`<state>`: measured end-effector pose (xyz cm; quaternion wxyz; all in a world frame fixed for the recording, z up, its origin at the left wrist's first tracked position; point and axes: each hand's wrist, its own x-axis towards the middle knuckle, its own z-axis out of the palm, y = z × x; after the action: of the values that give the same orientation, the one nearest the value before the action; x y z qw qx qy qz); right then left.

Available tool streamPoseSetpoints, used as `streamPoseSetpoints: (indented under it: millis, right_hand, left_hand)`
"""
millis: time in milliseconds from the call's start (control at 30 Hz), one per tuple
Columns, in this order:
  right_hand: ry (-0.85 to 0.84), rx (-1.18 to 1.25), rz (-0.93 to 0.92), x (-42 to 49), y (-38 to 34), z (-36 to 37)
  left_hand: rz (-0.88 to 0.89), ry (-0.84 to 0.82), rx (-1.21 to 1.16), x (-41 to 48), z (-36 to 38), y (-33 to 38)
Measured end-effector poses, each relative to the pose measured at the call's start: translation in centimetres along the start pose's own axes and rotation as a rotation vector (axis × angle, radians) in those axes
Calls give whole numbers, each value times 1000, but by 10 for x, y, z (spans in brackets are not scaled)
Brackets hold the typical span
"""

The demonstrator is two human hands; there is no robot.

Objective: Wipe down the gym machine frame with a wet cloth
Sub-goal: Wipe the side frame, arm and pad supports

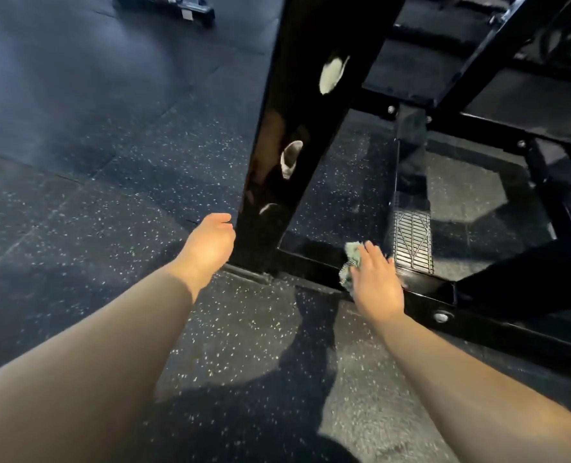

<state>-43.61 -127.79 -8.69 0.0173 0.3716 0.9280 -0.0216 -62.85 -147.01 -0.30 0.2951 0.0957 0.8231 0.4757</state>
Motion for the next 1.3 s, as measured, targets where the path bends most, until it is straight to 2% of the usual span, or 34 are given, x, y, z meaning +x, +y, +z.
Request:
streamPoseSetpoints:
  millis: [100,233,300,333,467,500,533,600,667,700,767,833,867,967,1067,1167,1300]
  right_hand:
    - [59,-21,45,6,-50,-3]
    - [28,-144,-233,22,-117,7]
    - [30,-203,-278,24,-121,9]
    - [23,-164,-288,23,-116,4]
    - [-174,409,-174,-10,-98,-38]
    - [-129,536,-104,-19,-98,-49]
    - [-8,667,-23,-24,-96,-65]
    - [350,986,105,-29,-102,-106]
    - [732,1189,49,-34,-108,-162]
    - [904,1174,-56,-37,-112,-192]
    - [1170,960,-321,-39,-119,-240]
    - [1298,595,-472,-20,-125,-266]
    - [1308,396,-510,-5,-127,-273]
    - [1230,-76,-450,31,-127,-272]
    - [1181,-259,-429,41,-121,-255]
    - [1022,-465,-562,40,-116,-220]
    - [730,-868,-860,33,-112,-190]
  left_hand:
    - [-43,-16,-185,-2,-12,6]
    - [-25,-65,-229,-17,-34,12]
    - [-7,-101,-214,-21,-42,17]
    - [10,-117,-220,-20,-45,21]
    - [101,-137,-294,-10,-43,40]
    - [111,-129,-328,-9,-41,47]
    - [119,-124,-376,-12,-37,59]
    - [113,-86,-431,-14,-35,74]
    - [159,-77,-423,-12,-36,87]
    - [162,-74,-422,-2,-36,91]
    - [206,-109,-426,3,-37,101]
    - [273,-181,-469,-4,-41,110]
    - [288,-209,-480,-11,-43,115]
    - [307,-239,-393,-24,-42,114]
    - [299,-272,-440,-21,-45,106]
    - [295,-285,-545,-16,-42,103]
    - [306,-243,-484,-16,-42,97]
